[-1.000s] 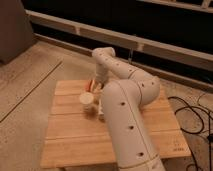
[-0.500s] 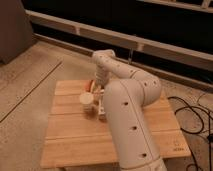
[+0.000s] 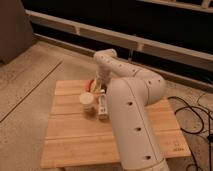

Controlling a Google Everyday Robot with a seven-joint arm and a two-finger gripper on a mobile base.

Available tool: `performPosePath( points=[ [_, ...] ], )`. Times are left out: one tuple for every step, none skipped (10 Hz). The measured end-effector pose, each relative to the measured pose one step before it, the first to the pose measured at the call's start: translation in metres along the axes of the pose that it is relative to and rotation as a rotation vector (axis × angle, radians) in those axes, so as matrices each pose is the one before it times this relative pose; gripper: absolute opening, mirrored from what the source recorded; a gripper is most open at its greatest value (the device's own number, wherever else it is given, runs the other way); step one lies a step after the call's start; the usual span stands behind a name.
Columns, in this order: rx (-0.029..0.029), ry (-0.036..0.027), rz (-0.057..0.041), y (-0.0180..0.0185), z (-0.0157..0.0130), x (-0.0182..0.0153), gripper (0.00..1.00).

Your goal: Stand the bottle upright

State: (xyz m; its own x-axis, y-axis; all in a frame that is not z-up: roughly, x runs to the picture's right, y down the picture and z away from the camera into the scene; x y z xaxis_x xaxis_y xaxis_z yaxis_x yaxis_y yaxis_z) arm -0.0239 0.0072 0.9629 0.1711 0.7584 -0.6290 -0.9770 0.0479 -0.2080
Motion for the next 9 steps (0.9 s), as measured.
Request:
performPosePath(
  points=[
    [-0.0085,0.00264,-0.00521,0.0036,0.00322,0.00246,0.65],
    [-0.0082,0.00589,-0.00625,0.00403,0.00482,0.00328,0.65],
    [-0.00733,0.00352,-0.00227,0.00169,0.00401,0.00213,0.65],
    [-0.00231,0.00176,0.00037,-0.00104,0.00212,0.001,0.65],
    [-0.00175,-0.00007,0.00129,-0.00137,0.00107,0.00006,0.65],
    [-0.00211,-0.00128,0.00228,-0.00198,0.00022,-0.00044,0.65],
    [-0.00217,0.00056,0.00233,-0.00218,0.00128,-0.00024,0.65],
    [-0.00185,0.00204,0.00162,-0.00172,0.0016,-0.0001,0.65],
    [-0.00387,0.00129,0.00124,-0.00234,0.00186,-0.00155,0.65]
  ],
)
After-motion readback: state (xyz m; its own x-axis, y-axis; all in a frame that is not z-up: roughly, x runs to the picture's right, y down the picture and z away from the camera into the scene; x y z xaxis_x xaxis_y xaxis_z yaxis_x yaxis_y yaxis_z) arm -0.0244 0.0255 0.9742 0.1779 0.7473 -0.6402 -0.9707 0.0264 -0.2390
